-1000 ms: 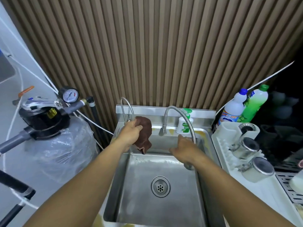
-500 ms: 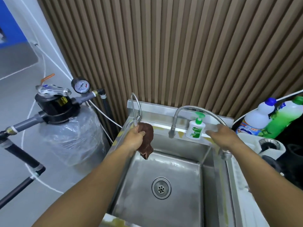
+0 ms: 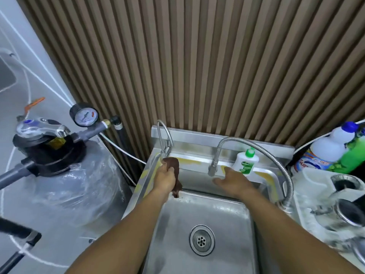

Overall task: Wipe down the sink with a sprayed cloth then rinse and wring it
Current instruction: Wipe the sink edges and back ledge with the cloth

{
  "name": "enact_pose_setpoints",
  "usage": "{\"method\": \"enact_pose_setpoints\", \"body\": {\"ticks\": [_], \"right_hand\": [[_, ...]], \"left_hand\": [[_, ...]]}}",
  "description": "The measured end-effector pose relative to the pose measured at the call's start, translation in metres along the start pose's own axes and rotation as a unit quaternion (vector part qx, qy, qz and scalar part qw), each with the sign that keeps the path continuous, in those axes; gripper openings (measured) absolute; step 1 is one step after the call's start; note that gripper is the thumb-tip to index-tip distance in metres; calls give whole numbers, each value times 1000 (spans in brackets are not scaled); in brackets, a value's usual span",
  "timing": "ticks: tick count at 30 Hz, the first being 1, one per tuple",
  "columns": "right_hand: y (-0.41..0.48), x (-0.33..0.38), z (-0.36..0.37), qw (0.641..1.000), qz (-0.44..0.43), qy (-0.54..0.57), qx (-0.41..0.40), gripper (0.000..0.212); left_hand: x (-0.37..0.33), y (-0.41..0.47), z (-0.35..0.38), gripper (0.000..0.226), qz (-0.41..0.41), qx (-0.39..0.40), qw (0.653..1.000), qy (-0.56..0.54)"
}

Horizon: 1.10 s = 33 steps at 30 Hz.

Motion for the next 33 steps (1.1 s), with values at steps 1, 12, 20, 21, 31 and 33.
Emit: {"method": "enact_pose_setpoints", "body": {"ticks": [1,12,20,21,31,33], "right_hand": [[6,5,2,1000,-4,-4,-4,46],[72,22,17,985,34,140,-91,67],[118,33,18,967,53,207,-135,32],[119,32,20,967,50,203,-145,32],[122,24,23,967,18,184,-176,31],[122,24,24,964,18,187,-186,30]], "left_hand": [[-3,6,3,40,0,-1,1000,-1],[7,79,37,43,23,-121,988,-95],[-37,103,83,49,9,-186,961,-206],[-44,110,85,51,14,-197,959,-202],[-38,156,91,66,266,-151,927,215],[-21,152,99,70,336,-123,882,305]]}}
Point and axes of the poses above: each hand's wrist, its own y-axis towards the middle knuckle, its own z-axis out of the palm, x = y × z, the point moved 3 cm from there along y, towards the middle knuckle, and after that the axes turned 8 degrees about z, right-handed, at the moved point
